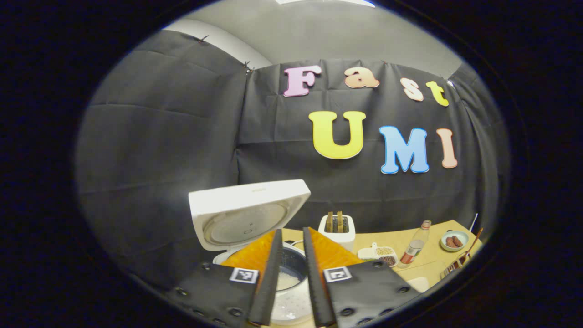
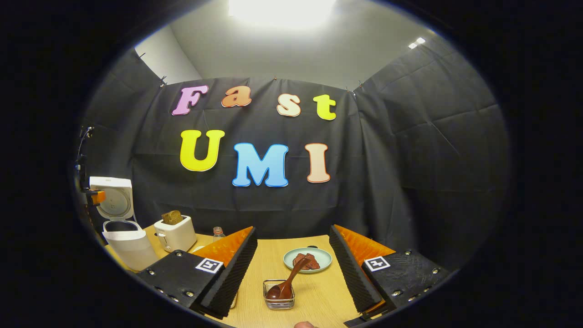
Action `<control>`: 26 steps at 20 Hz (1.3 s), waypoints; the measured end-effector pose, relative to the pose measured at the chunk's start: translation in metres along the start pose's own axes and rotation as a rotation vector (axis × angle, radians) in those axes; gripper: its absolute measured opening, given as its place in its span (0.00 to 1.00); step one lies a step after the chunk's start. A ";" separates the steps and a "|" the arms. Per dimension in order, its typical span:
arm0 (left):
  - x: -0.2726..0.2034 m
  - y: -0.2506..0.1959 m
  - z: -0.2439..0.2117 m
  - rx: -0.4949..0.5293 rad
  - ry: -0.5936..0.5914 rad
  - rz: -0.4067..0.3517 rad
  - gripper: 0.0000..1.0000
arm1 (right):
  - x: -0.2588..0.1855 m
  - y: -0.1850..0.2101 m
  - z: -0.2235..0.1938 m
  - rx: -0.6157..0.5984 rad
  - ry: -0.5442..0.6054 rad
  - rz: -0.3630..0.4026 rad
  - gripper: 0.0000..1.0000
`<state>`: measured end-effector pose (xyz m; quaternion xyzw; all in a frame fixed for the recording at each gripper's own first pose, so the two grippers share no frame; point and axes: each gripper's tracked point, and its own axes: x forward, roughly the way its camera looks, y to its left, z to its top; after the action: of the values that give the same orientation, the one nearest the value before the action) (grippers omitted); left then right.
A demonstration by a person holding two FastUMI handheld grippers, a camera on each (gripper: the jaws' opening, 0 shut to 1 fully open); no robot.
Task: Close the left gripper, press the button to open the rice cooker; take a wooden spoon from the chopstick holder with the right hand, scoop a spoonful of rice and pour it into the rice cooker, then put the wooden spoon back into the chopstick holder.
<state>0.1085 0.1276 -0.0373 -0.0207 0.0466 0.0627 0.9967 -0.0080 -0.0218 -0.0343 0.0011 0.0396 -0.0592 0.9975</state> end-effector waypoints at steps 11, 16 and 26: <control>-0.067 -0.032 0.050 -0.017 -0.109 -0.007 0.96 | 0.056 -0.009 -0.056 0.098 0.163 0.058 0.97; -0.089 -0.035 0.060 0.011 -0.132 -0.006 0.96 | 0.083 -0.019 -0.100 0.136 0.277 0.059 0.98; -0.110 -0.026 0.049 0.063 -0.098 0.058 0.96 | 0.115 -0.002 -0.187 0.234 0.533 0.098 0.98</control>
<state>0.0071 0.0904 0.0229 0.0150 0.0002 0.0910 0.9957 0.0912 -0.0359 -0.2298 0.1336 0.2930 -0.0127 0.9466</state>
